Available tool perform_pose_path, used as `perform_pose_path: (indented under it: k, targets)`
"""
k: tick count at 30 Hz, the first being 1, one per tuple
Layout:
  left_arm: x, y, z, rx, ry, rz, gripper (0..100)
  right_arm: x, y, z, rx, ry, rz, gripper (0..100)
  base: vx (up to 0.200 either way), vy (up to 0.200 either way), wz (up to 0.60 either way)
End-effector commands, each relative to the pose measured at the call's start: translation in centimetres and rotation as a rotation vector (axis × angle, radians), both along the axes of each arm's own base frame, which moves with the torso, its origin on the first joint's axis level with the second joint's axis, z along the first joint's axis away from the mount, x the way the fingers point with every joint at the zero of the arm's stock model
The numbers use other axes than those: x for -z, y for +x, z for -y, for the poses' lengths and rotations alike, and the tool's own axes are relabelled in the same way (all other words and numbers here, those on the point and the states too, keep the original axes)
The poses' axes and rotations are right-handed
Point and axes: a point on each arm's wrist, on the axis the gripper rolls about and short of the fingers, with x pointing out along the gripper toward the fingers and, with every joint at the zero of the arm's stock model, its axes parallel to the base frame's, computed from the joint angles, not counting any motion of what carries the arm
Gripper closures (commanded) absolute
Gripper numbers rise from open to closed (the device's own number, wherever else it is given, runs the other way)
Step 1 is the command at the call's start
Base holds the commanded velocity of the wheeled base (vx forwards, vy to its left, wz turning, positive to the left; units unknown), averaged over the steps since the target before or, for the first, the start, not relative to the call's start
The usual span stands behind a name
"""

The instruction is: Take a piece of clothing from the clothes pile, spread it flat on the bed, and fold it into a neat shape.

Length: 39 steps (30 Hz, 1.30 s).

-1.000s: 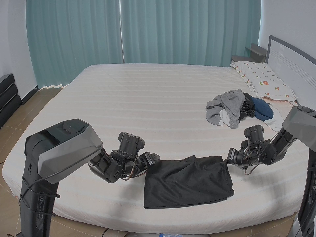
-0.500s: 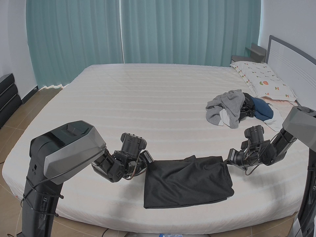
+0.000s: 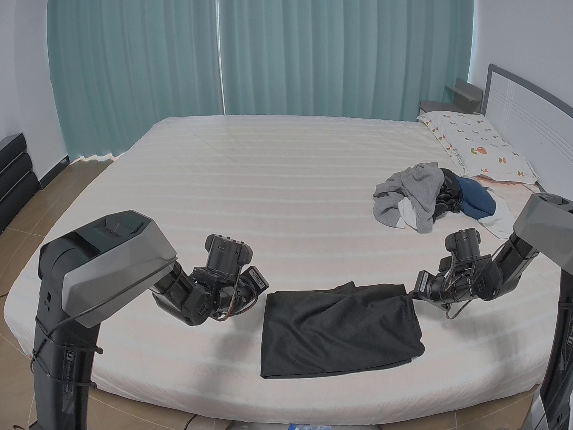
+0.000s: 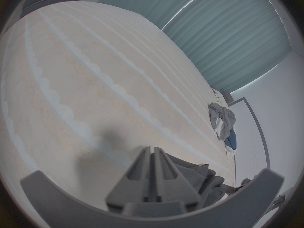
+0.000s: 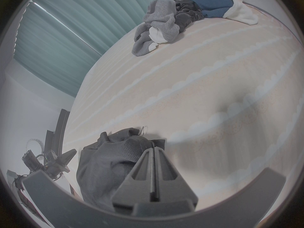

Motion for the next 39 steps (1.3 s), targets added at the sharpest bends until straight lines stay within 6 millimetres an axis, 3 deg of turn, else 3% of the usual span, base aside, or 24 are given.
perform_pose_path:
  k: [1,14,15,28,39]
  targets:
    - [-0.3,-0.2,0.6,0.042,-0.029,0.008,0,-0.1,0.0,-0.1,-0.002,0.001,0.004,100,0.0,0.0,0.0]
    - [1.1,-1.1,3.0,0.175,0.045,0.03,0,-0.1,-0.2,-0.3,-0.011,0.002,0.002,100,0.0,0.0,0.0]
    - [1.2,-0.9,3.1,0.175,0.043,0.035,100,0.0,0.0,-0.4,-0.01,0.002,0.014,100,0.0,0.0,0.0]
    - [1.2,-0.4,3.1,0.092,0.064,0.054,100,-0.2,-0.3,-0.6,0.021,0.038,0.018,100,0.0,0.0,0.0]
    - [1.2,0.2,1.6,0.0,0.078,0.051,100,0.3,-0.2,-0.3,0.032,0.028,0.007,100,0.0,0.0,0.0]
